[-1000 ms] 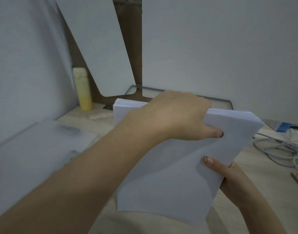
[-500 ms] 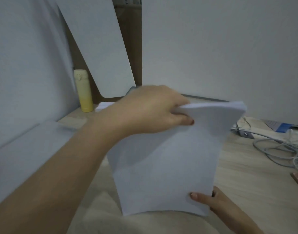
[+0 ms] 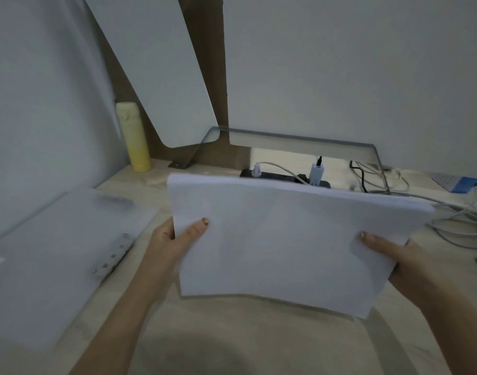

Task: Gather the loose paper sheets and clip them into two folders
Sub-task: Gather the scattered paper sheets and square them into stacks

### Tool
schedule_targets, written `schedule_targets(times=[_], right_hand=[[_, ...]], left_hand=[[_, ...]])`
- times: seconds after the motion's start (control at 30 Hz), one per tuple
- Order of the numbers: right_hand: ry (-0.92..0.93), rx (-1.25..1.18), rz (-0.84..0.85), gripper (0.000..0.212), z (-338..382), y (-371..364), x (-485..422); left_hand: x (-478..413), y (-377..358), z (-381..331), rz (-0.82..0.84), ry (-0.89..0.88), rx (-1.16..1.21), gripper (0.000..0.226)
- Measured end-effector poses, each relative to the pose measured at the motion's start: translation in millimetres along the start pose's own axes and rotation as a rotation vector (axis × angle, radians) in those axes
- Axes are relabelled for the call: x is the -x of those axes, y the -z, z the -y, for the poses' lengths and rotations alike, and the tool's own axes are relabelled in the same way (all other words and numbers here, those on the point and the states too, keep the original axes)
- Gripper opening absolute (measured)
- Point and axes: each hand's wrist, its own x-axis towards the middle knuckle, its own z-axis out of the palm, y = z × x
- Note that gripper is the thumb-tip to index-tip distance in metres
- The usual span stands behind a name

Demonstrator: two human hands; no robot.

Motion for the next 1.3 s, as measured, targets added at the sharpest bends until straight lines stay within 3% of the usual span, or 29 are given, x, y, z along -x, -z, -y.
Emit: schedule_targets(times=[0.1, 0.33, 0.43, 0.53, 0.73, 0.93, 1.03, 1.1, 1.17, 1.23, 1.3], right_hand=[[-0.091, 0.053, -0.001, 0.033, -18, 5, 3], [-0.039, 0.053, 0.015, 0.028, -13, 11, 4], [-0.062, 0.104, 0.021, 0.039, -18, 20, 5], [-0.105, 0.115, 0.036, 0.032, -25, 17, 5], [-0.025, 0.059, 0.054, 0.037, -16, 15, 1], [-0.119, 0.114, 0.052, 0.03, -30, 10, 2], [-0.137, 0.127, 0.041, 0.029, -24, 9, 3], [-0.181, 0.164, 0.061, 0.046, -23, 9, 5], [-0.249, 0.142, 0.029, 0.061, -25, 8, 8], [-0.345, 0.036, 0.012, 0.046, -28, 5, 11], [-0.456, -0.063, 0.004, 0.04, -31, -1, 16]], left_hand=[[-2, 2, 13, 0.05, 0.057, -0.003, 0.069], [0, -5, 7, 0.108, 0.026, 0.057, 0.058], [4, 2, 12, 0.177, 0.031, 0.066, 0.071], [5, 5, 23, 0.224, 0.089, 0.055, 0.083], [-3, 9, 16, 0.246, 0.03, 0.075, 0.065], [-5, 9, 41, 0.249, 0.195, 0.087, 0.082], [-10, 9, 34, 0.266, 0.247, 0.073, 0.049], [-14, 7, 26, 0.245, 0.32, 0.078, 0.032], [-16, 6, 20, 0.245, 0.426, 0.109, 0.029], [-13, 6, 15, 0.245, 0.546, 0.178, 0.031], [-10, 12, 17, 0.223, 0.61, 0.297, 0.048]])
